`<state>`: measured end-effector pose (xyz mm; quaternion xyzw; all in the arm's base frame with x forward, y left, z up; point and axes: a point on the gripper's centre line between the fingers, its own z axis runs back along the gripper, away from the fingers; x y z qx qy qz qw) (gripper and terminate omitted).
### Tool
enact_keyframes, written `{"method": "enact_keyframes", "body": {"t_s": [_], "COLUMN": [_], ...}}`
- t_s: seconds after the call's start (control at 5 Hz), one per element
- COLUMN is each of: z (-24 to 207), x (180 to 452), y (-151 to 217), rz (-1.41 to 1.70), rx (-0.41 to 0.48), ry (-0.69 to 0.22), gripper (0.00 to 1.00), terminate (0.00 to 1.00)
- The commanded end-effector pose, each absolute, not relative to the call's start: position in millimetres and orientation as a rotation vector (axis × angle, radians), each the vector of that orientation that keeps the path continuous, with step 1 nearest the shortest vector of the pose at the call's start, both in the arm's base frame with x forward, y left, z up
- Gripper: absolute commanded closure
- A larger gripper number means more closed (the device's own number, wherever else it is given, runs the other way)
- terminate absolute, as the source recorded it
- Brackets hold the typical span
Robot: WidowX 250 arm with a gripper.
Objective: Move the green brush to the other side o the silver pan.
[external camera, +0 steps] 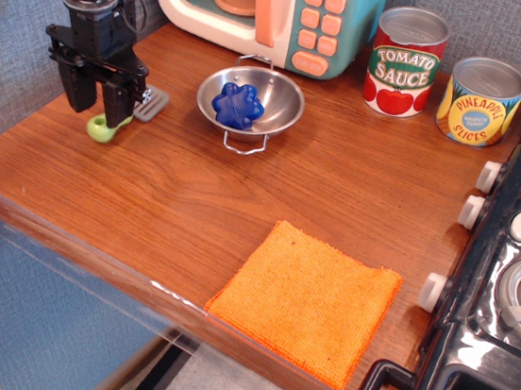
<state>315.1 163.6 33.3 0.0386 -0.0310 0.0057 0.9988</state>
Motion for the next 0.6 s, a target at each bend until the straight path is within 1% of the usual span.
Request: {"method": "enact_keyframes", "body": {"t_s": [0.0, 0.2, 0.4], "z": [103.0, 136.9, 142.3], "x": [312.5, 293.4, 274.7], "y": [139.5, 99.5, 69.0], "rz": [-0.022, 0.024, 0.049], "rx": [0.122, 0.12, 0.072], "ry": [-0.219, -0.258, -0.259], "gripper": [0.0, 0.0, 0.0], "terminate": [0.0, 0.0, 0.0]}}
